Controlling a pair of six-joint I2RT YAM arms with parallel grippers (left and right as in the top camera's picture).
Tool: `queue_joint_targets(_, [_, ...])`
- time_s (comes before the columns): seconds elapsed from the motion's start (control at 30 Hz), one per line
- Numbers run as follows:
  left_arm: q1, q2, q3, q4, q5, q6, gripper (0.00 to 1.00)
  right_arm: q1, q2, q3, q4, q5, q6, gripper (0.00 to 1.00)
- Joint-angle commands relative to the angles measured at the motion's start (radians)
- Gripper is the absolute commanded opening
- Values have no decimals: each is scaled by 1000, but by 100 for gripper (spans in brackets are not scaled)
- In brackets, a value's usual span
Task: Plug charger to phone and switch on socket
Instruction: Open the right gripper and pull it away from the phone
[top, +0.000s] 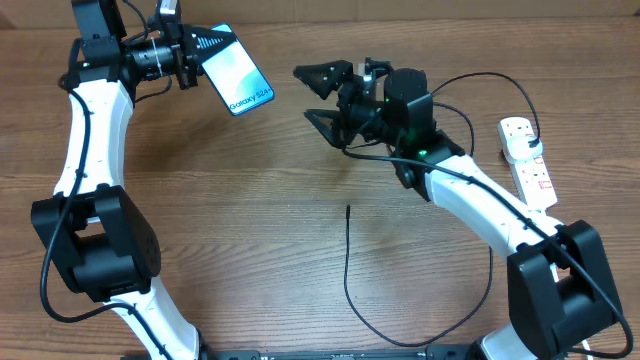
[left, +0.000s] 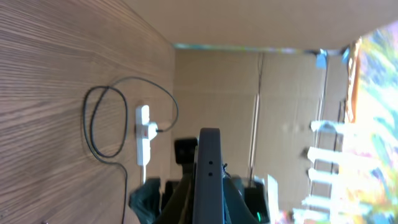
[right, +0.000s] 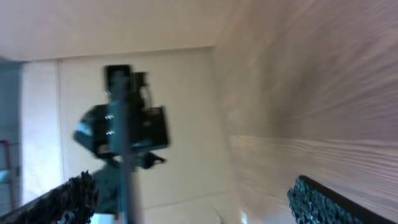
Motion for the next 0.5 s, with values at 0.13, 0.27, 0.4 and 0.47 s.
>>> queue_joint_targets(0.13, [-8, -34, 23, 4, 118, 143, 4, -115, -5, 89, -328, -203, -341, 99])
queue_joint_targets(0.27, [-8, -34, 23, 3, 119, 147, 4, -109, -5, 168, -719, -151, -581, 100])
queue_joint_targets(0.4, [-10, -34, 23, 3, 116, 150, 4, -92, -5, 173, -998, 2, -702, 100])
queue_joint_targets(0.47, [-15, -34, 23, 3, 111, 162, 4, -72, -5, 173, -1142, 132, -712, 100])
